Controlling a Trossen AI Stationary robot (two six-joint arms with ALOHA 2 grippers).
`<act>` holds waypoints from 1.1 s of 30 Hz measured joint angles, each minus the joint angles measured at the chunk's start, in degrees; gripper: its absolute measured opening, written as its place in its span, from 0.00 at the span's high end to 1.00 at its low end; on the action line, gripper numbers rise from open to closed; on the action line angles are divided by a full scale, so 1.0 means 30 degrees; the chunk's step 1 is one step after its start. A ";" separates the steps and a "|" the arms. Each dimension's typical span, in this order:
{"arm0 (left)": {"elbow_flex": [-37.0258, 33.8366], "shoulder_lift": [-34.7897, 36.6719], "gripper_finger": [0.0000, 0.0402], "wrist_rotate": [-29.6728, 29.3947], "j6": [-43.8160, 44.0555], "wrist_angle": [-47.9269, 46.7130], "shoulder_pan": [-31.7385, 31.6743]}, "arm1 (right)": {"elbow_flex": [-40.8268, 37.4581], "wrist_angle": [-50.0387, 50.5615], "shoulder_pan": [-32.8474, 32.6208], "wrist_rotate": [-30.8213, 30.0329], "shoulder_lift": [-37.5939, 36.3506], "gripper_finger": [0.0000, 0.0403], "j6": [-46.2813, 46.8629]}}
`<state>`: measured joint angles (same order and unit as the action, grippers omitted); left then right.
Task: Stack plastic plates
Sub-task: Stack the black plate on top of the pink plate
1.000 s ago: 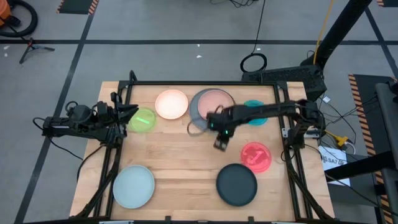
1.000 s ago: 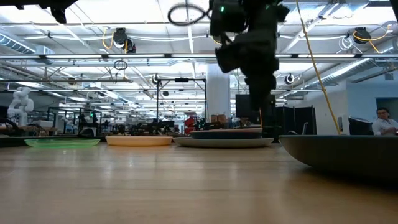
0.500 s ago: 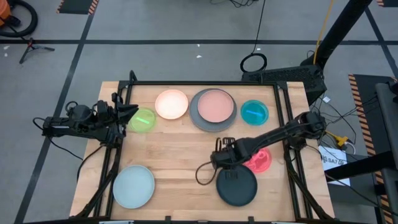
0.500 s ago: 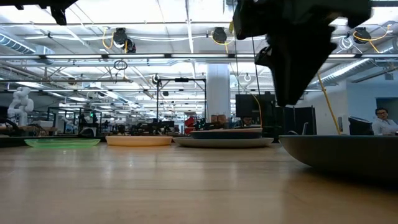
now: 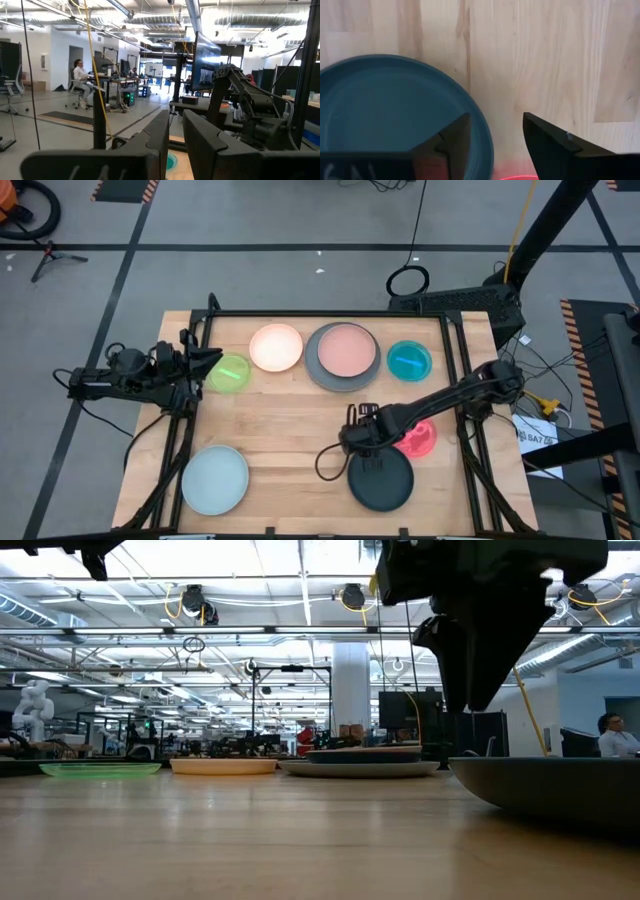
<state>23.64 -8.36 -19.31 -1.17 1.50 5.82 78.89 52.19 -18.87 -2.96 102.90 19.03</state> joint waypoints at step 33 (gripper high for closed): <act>0.0000 0.0006 0.84 -0.0008 -0.0015 -0.0013 -0.0006 | -0.0007 -0.0165 0.0058 0.1151 0.2817 0.81 -0.0571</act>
<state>23.64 -8.34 -19.33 -1.21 1.46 5.81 78.87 51.69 -18.70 0.49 111.35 17.32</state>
